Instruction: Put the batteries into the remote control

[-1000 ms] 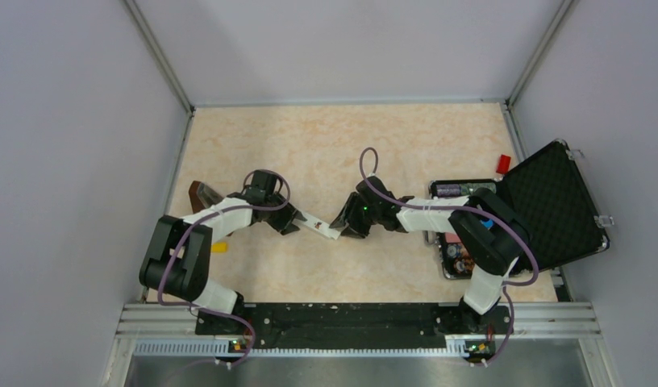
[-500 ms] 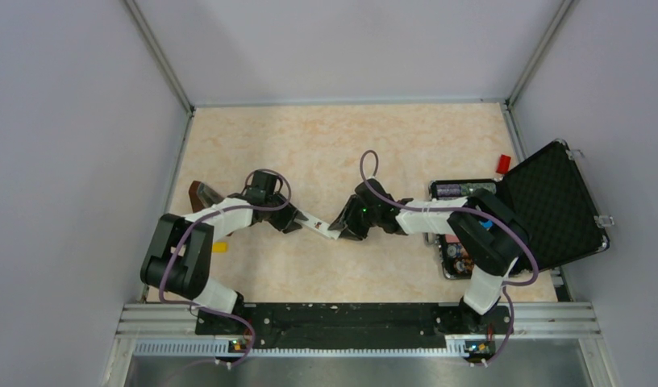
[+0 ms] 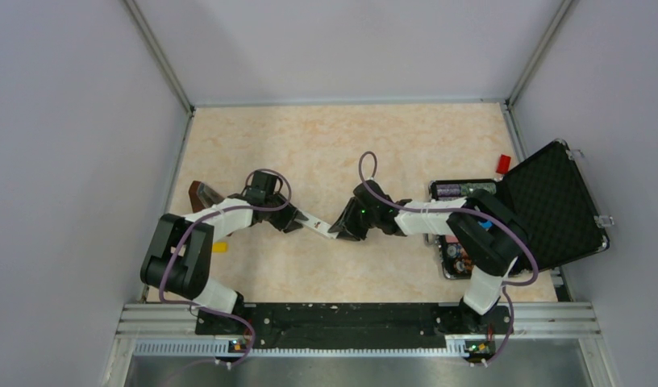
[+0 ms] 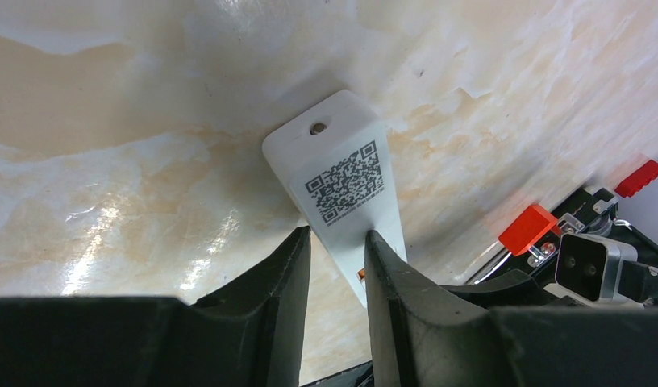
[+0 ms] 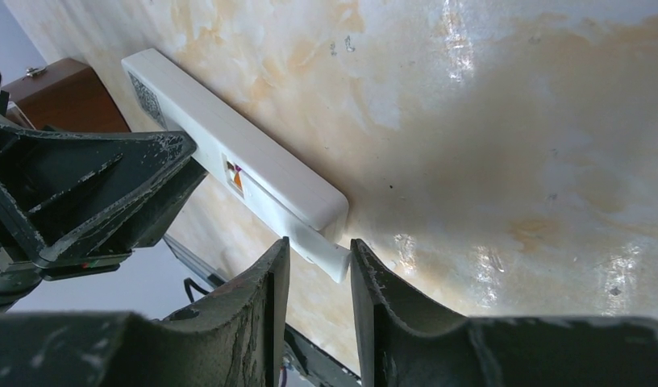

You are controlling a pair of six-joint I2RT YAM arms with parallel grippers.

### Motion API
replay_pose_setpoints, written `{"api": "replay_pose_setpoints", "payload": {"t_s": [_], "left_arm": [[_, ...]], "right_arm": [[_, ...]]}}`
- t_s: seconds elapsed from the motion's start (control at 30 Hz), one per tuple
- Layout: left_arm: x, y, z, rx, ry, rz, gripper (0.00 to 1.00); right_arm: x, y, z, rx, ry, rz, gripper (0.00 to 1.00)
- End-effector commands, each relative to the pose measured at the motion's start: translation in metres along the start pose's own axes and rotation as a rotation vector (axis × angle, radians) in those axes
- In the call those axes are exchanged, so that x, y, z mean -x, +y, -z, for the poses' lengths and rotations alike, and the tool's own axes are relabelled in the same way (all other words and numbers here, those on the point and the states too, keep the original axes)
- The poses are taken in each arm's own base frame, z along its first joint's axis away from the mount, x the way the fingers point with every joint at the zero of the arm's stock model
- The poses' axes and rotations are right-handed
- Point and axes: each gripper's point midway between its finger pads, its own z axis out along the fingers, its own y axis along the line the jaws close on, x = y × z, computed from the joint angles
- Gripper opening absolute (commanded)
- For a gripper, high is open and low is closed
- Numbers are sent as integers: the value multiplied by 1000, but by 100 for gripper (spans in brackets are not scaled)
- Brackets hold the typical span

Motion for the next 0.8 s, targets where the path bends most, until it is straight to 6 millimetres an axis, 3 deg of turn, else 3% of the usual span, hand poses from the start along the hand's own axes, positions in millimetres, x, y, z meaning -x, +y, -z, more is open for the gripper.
{"api": "replay_pose_setpoints", "payload": {"t_s": [0.0,0.77], "left_arm": [[-2,20,-6,62,-1,2,35],[-5,28,-11,88,18,0,34]], "right_arm": [[-1,8,-6,8,3,1,32],[-3,-1,-24,-54,34,-29,28]]}}
